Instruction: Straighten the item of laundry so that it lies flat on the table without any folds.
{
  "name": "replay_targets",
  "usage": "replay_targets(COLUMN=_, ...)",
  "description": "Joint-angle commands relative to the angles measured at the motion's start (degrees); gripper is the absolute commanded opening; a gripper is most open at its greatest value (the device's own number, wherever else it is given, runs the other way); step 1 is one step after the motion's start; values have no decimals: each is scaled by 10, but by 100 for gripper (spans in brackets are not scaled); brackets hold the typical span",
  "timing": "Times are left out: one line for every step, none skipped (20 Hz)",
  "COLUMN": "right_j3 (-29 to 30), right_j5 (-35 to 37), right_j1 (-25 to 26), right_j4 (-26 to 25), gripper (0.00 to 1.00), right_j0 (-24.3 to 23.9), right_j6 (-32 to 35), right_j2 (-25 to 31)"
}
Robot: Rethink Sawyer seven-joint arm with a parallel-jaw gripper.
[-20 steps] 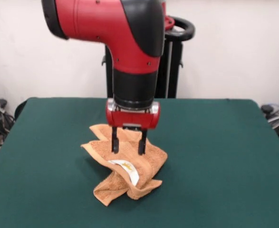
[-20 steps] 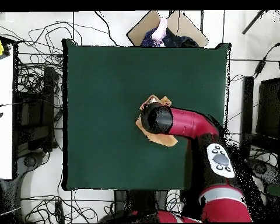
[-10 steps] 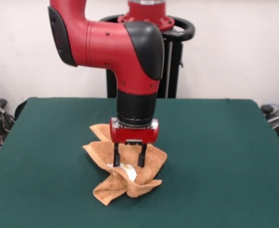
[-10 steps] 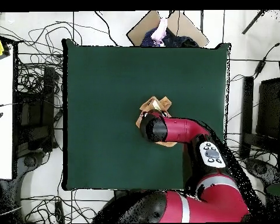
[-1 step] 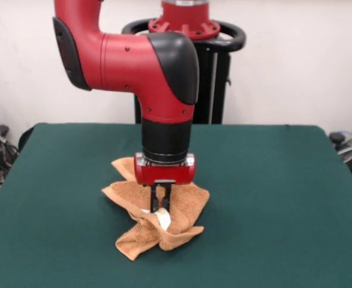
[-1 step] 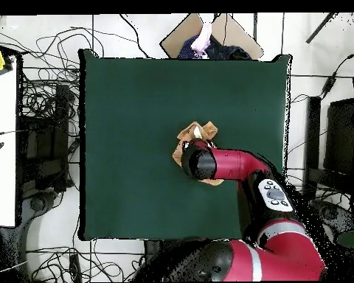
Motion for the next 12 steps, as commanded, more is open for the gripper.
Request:
replay_targets(right_j3=52, right_j5=94, right_j1=1, right_j4=-24, gripper=0, right_j0=-14, right_j6=-24, right_j2=59)
replay_targets(right_j3=59, right_j5=96, right_j1=-9, right_j4=-23, gripper=0, right_j0=-14, right_j6=-22, right_j2=62)
replay_targets(right_j3=67, right_j5=100, right_j1=-20, right_j4=-18, gripper=0, right_j0=-13, right_j6=-16, right_j2=63)
replay_targets(right_j3=73, right_j5=104, right_j1=-32, right_j4=-17, gripper=0, right_j0=-9, right_j6=-12, right_j2=63)
replay_targets(right_j3=79, right_j5=108, right_j1=-40, right_j4=-13, gripper=0, right_j0=-6, right_j6=-5, right_j2=61)
replay_targets(right_j3=84, right_j5=109, right_j1=-47, right_j4=-11, gripper=0, right_j0=-3, right_j6=1, right_j2=57)
replay_targets(right_j3=89, right_j5=112, right_j1=-55, right_j4=-8, gripper=0, right_j0=0, right_j6=6, right_j2=56)
replay_targets(right_j3=95, right_j5=115, right_j1=-63, right_j4=-6, gripper=0, right_j0=4, right_j6=12, right_j2=53)
replay_targets(right_j3=102, right_j5=118, right_j1=-74, right_j4=-2, gripper=0, right_j0=10, right_j6=21, right_j2=48)
replay_targets(right_j3=110, right_j5=121, right_j1=-88, right_j4=3, gripper=0, right_j0=16, right_j6=31, right_j2=44)
replay_targets(right_j3=119, right_j5=128, right_j1=-102, right_j4=11, gripper=0, right_j0=22, right_j6=40, right_j2=41)
replay_targets(right_j3=129, right_j5=129, right_j1=-122, right_j4=17, gripper=0, right_j0=30, right_j6=54, right_j2=36)
